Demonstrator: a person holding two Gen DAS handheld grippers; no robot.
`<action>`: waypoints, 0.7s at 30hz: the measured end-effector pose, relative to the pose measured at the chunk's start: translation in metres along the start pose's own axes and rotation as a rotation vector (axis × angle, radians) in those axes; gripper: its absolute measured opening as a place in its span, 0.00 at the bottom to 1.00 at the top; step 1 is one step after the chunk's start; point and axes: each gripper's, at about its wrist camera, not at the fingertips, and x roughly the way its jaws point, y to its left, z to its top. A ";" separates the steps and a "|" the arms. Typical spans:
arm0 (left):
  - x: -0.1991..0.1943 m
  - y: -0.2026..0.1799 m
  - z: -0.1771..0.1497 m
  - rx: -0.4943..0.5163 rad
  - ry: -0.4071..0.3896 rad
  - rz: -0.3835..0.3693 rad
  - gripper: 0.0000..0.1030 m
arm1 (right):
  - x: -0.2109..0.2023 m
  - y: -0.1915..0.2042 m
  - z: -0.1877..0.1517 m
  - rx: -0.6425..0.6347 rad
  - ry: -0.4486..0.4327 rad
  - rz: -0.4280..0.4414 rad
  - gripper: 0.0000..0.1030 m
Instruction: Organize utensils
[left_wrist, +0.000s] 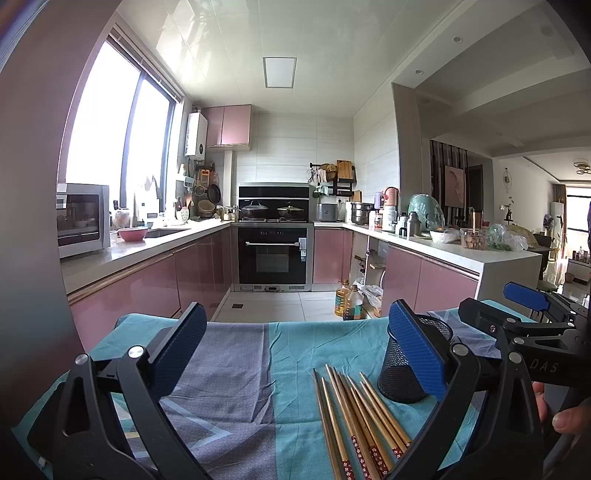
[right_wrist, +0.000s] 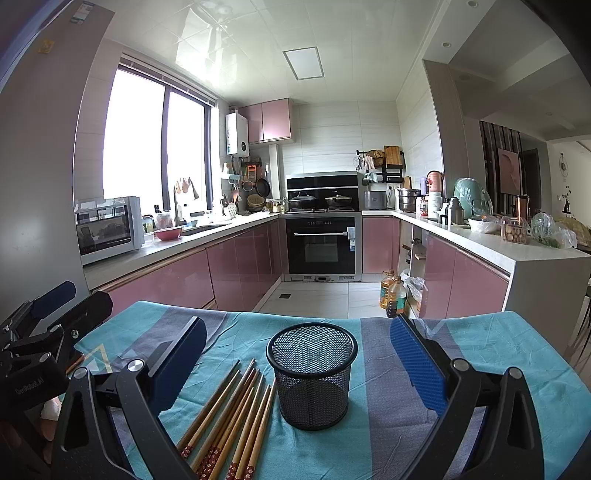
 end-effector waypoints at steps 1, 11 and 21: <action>0.000 0.000 0.000 0.000 0.000 0.000 0.94 | 0.000 0.000 0.000 0.000 0.000 0.001 0.94; 0.001 -0.002 0.000 -0.001 0.005 -0.003 0.94 | 0.000 0.000 0.000 0.001 -0.001 0.000 0.94; 0.001 -0.002 0.000 -0.001 0.004 -0.002 0.94 | 0.000 0.001 0.000 0.002 0.003 0.001 0.94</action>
